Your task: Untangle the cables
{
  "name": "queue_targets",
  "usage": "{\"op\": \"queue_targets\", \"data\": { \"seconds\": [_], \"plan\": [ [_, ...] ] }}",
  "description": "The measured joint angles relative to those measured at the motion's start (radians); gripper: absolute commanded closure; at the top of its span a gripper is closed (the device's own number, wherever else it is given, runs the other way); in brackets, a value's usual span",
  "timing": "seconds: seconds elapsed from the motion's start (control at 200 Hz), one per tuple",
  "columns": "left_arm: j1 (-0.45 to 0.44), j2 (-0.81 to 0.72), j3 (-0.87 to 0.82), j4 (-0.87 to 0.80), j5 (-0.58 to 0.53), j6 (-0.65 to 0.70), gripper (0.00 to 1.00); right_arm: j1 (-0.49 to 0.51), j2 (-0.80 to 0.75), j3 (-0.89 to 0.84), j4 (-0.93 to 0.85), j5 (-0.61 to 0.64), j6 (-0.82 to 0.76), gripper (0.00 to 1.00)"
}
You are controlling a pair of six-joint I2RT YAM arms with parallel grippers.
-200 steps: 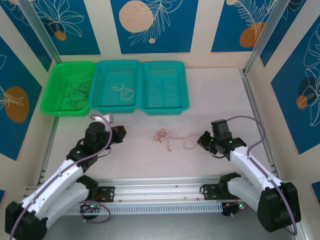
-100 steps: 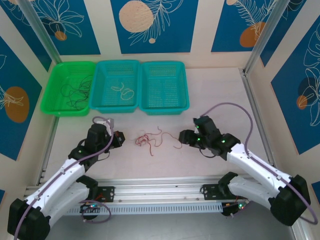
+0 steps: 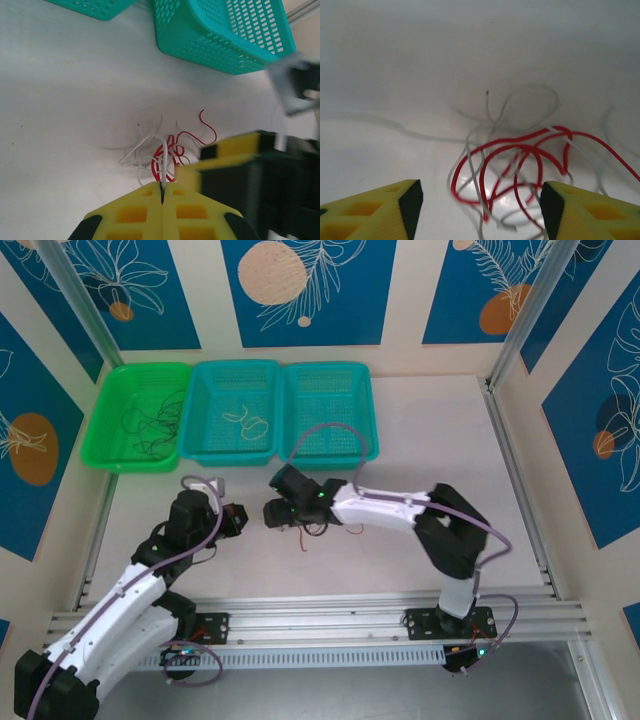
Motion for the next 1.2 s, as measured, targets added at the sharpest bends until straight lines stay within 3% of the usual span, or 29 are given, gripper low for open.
{"op": "queue_targets", "data": {
  "seconds": [0.195, 0.365, 0.64, 0.84, 0.97, 1.02, 1.1, 1.195],
  "plan": [
    [0.002, -0.08, 0.083, -0.135, -0.072, 0.063, 1.0, -0.009, 0.114, 0.015, -0.047, 0.056, 0.073, 0.57],
    [0.053, -0.128, 0.203, -0.281, -0.203, 0.143, 1.0, -0.088, -0.058, -0.186, -0.087, 0.108, 0.182, 0.67],
    [0.202, -0.173, 0.216, -0.412, -0.296, 0.185, 1.0, -0.425, -0.379, -0.553, -0.123, 0.149, 0.273, 0.69],
    [0.212, -0.195, 0.108, -0.382, -0.262, 0.158, 1.0, -0.48, -0.455, -0.594, -0.138, 0.143, 0.227, 0.89],
    [0.212, -0.213, 0.003, -0.358, -0.217, 0.121, 0.59, -0.471, -0.473, -0.591, -0.1, 0.098, 0.159, 0.97],
    [0.212, -0.222, -0.013, -0.358, -0.21, 0.119, 0.49, -0.465, -0.481, -0.585, -0.087, 0.081, 0.135, 0.98],
    [0.212, -0.236, -0.015, -0.348, -0.206, 0.121, 0.43, -0.459, -0.493, -0.571, -0.071, 0.061, 0.102, 0.99],
    [0.212, -0.254, -0.006, -0.317, -0.192, 0.159, 0.42, -0.455, -0.5, -0.555, -0.055, 0.038, 0.063, 0.99]
  ]
}}
